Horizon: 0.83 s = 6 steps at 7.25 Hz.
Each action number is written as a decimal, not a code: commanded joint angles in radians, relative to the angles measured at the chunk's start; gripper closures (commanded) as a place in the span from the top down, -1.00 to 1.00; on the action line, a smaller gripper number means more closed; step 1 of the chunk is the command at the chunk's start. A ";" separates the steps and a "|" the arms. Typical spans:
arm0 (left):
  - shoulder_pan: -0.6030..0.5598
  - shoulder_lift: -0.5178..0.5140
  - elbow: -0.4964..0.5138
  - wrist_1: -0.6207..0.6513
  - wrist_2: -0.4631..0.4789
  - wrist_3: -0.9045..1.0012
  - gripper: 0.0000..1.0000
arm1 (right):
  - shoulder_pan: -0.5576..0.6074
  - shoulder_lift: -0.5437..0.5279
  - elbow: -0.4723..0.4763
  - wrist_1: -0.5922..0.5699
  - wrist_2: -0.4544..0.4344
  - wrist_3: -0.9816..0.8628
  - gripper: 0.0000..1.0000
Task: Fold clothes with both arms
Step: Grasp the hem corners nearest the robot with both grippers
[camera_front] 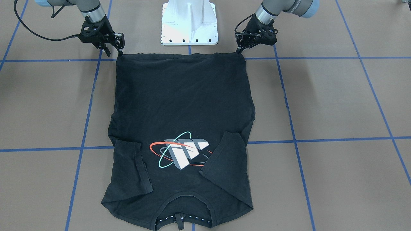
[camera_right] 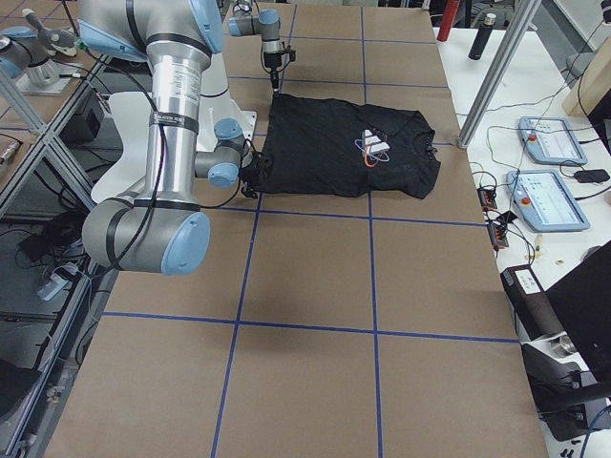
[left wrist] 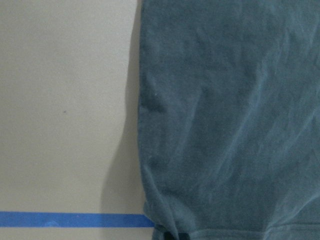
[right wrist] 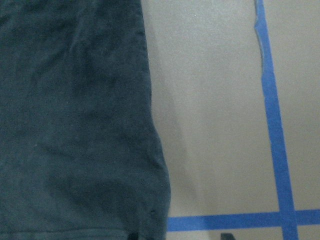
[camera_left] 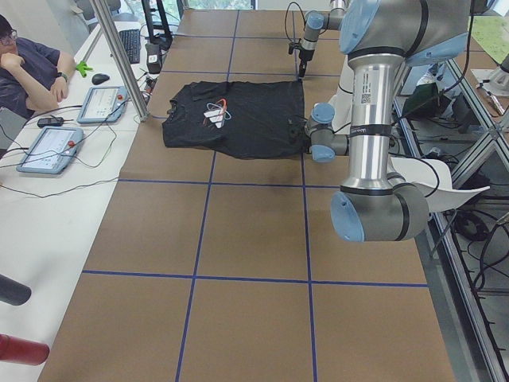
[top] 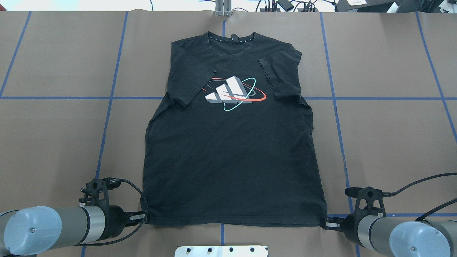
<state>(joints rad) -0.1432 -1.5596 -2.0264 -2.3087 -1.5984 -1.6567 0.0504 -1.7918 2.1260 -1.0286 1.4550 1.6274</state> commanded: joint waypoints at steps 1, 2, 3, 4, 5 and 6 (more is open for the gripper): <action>0.001 0.003 -0.003 0.000 0.000 0.000 -1.00 | -0.030 0.003 -0.003 -0.001 -0.021 0.000 0.10; 0.001 0.003 -0.003 0.000 0.000 0.000 -1.00 | -0.036 0.003 -0.003 -0.001 -0.021 0.000 0.06; 0.001 0.003 -0.003 0.000 0.000 0.000 -1.00 | -0.041 0.005 -0.003 -0.001 -0.022 0.000 0.06; 0.001 0.003 -0.005 0.000 0.000 0.000 -1.00 | -0.046 0.005 -0.003 -0.001 -0.022 0.003 0.01; 0.001 0.003 -0.006 0.002 0.000 0.000 -1.00 | -0.047 0.006 -0.001 -0.001 -0.021 0.006 -0.17; 0.001 0.004 -0.006 0.000 0.000 0.000 -1.00 | -0.047 0.005 -0.003 -0.001 -0.021 0.006 -0.37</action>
<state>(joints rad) -0.1427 -1.5565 -2.0317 -2.3080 -1.5984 -1.6567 0.0045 -1.7866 2.1234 -1.0293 1.4338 1.6322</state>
